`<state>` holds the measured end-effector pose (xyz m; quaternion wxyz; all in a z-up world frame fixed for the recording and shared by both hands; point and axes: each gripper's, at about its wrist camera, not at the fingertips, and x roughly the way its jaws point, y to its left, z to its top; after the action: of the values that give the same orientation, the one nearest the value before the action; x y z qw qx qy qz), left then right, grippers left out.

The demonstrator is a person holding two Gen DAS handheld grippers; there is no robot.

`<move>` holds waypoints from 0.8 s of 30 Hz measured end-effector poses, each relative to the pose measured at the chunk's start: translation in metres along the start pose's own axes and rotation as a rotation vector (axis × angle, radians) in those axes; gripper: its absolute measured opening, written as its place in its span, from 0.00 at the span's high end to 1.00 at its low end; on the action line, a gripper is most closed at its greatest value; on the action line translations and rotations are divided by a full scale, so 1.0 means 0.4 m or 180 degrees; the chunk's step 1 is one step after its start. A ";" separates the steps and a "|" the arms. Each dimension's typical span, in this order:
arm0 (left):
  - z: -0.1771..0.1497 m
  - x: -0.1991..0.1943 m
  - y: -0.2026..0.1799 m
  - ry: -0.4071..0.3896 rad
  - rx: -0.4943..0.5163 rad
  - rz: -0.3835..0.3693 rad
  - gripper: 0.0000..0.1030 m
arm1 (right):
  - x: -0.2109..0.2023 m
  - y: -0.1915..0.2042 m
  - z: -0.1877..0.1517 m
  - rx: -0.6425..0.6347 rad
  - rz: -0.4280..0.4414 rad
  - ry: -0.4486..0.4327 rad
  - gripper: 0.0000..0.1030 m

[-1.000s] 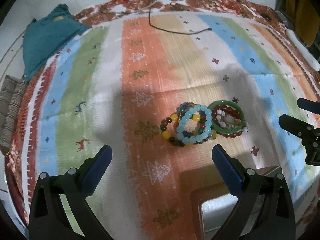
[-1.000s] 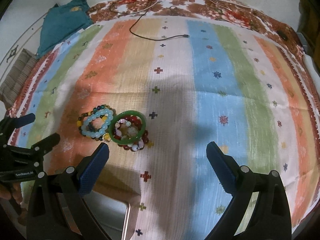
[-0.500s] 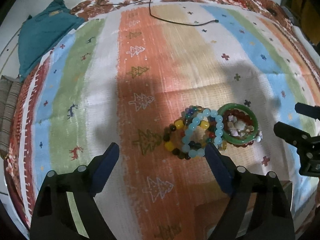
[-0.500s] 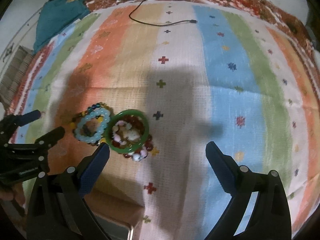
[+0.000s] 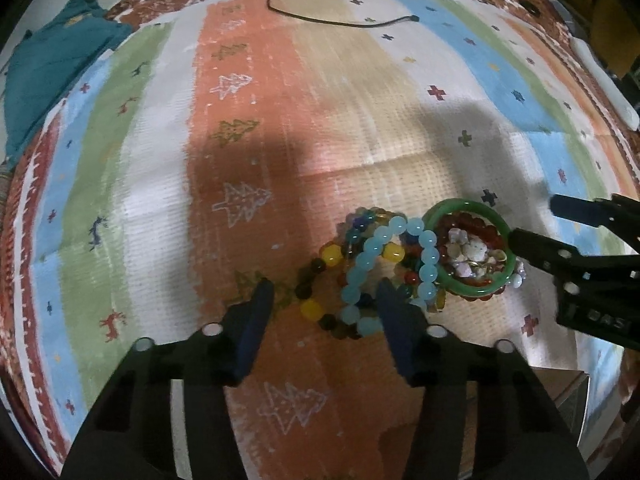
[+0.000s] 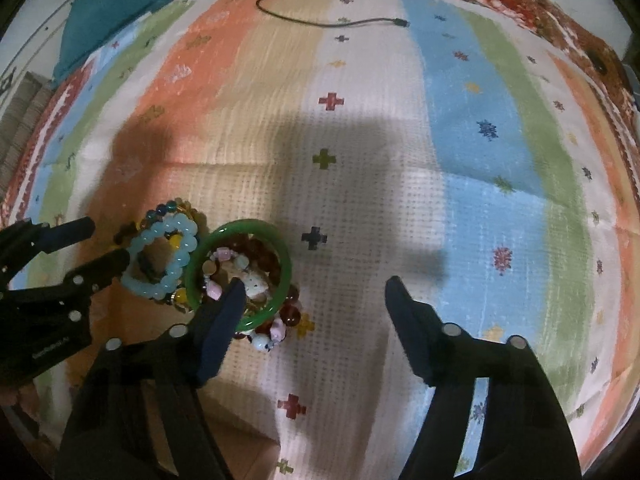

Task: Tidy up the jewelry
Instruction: 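Grasp the green jade bangle with the right tool while the left tool grasps the light blue bead bracelet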

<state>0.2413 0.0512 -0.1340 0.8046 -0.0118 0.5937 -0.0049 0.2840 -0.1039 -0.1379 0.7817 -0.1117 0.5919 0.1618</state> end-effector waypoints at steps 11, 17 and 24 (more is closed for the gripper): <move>0.003 0.033 -0.018 0.0052 0.0114 -0.0088 0.78 | 0.038 0.026 0.019 -0.0113 0.0038 0.0100 0.69; 0.002 0.055 -0.033 0.0124 0.0156 -0.0078 0.87 | 0.050 0.047 0.029 -0.0186 0.0081 0.0093 0.85; 0.004 0.046 -0.031 0.0132 0.0112 -0.0048 0.89 | 0.044 0.044 0.022 -0.0172 0.0130 0.0056 0.92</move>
<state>0.2483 0.0386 -0.1510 0.7921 -0.0021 0.6099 -0.0216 0.2893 -0.0822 -0.1522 0.7697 -0.1221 0.5963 0.1926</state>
